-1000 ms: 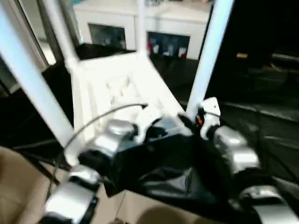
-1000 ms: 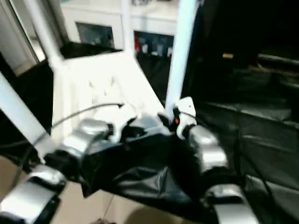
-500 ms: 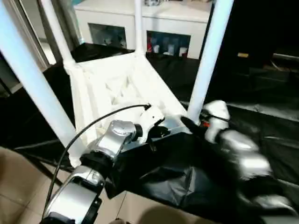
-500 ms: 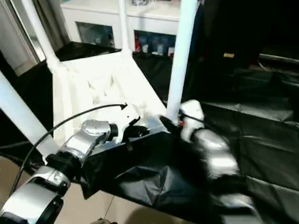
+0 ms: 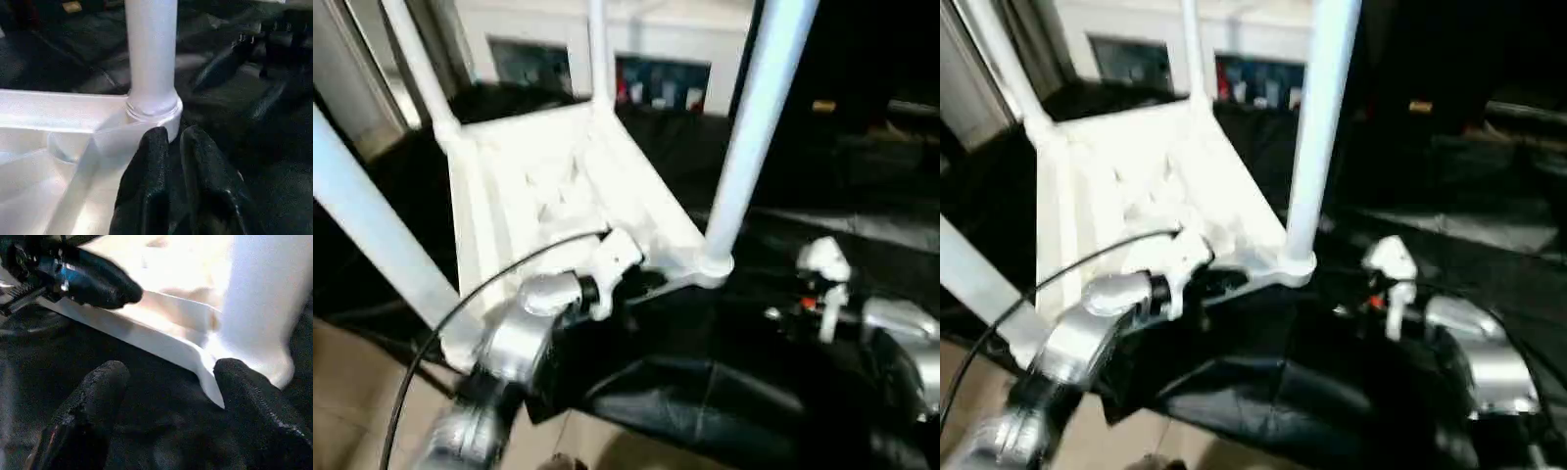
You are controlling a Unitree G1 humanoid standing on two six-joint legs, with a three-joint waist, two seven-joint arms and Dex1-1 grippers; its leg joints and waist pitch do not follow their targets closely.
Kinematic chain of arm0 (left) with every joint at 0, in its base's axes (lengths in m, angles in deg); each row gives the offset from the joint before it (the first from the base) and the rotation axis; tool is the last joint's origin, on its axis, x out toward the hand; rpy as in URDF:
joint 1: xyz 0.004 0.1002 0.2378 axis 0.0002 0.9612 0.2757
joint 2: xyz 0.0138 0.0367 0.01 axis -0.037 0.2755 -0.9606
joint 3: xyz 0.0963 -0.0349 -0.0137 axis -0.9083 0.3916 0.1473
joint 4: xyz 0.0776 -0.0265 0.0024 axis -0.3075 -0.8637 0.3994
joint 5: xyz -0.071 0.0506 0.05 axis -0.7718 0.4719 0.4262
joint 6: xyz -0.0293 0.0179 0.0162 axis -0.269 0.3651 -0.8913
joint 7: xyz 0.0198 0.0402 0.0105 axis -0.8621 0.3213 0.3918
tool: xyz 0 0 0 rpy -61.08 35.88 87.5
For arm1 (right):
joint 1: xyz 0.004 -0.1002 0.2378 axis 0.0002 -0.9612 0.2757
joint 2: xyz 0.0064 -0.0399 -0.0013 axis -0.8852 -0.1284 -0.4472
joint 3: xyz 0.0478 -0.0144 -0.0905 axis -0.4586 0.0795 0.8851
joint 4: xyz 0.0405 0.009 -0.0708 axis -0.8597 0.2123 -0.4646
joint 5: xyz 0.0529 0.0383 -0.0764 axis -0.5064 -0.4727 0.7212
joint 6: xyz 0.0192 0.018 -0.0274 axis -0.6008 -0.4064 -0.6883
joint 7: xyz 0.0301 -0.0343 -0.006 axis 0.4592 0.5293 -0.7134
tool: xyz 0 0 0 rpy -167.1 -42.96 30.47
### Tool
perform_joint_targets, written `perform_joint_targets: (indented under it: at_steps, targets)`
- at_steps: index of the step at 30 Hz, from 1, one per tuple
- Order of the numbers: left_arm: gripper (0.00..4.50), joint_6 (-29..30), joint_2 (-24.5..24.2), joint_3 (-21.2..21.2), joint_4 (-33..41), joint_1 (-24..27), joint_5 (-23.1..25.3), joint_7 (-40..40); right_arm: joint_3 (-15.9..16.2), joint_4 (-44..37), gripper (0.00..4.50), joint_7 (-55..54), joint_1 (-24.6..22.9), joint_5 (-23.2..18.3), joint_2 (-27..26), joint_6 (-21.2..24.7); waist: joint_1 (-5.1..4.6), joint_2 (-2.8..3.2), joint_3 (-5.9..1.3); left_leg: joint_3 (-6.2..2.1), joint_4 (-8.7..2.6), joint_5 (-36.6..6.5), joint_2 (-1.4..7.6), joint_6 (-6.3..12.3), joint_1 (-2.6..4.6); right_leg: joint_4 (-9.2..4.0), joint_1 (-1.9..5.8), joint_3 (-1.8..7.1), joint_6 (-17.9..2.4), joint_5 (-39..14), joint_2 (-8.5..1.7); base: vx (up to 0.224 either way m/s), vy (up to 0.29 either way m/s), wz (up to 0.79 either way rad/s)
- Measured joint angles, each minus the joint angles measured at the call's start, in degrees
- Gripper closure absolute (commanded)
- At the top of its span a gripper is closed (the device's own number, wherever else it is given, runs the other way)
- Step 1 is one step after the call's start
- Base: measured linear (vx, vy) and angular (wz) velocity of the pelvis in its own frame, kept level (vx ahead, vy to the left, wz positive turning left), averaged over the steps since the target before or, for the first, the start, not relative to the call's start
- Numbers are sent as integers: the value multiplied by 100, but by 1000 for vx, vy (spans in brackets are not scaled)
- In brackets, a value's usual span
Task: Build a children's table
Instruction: Rotate leg to tighten
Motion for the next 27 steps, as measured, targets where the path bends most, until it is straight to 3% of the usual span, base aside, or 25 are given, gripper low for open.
perform_joint_targets:
  at_steps: [5, 10, 13, 18, 23, 27]
  targets:
    - [310, 737, -237, 11, 1131, 1004, -99, 227, 283, -57, 125, -36, 66, -70, -408, 249, -58, -171, 113, 1, -5, -14, 9, -34, 1, 1, -2, -2, 2, 0, 5, 0, 0, 0]
    - [262, 1352, -716, 171, 2270, 1771, -211, 256, 414, 430, 125, -499, 667, 62, -1003, 56, -93, -317, 202, 12, -12, -12, 7, -41, 2, -9, -10, 13, 3, 0, 5, 0, 0, 0]
    - [247, 1602, -862, 217, 2701, 2192, -279, 259, 419, 915, 125, -1016, 950, 279, -1317, -181, -80, -353, 230, 19, -17, -11, -2, -42, 1, -14, -11, 32, 1, 1, 4, 0, 0, 0]
    - [207, 1748, -1191, 717, 3325, 3097, -521, 302, 391, 2172, 125, -2453, 1743, 727, -1861, -694, -114, -426, 290, 28, -60, 4, -4, -68, 4, -13, -33, 36, -3, 4, 5, 0, 0, 0]
    - [150, 1765, -1563, 1158, 3703, 3809, -731, 121, 171, 3279, 125, -3581, 2451, 963, -1991, -1043, -72, -455, 308, 36, -72, 6, -1, -71, 4, -11, -33, 38, 5, -2, 8, 0, 0, 0]
    - [117, 1834, -1956, 1438, 4096, 4369, -1034, -162, 12, 4117, 125, -4058, 2916, 1003, -2077, -1432, -111, -487, 326, 41, -72, 6, 0, -71, 6, -8, -35, 43, 10, -5, 8, 0, 0, 0]
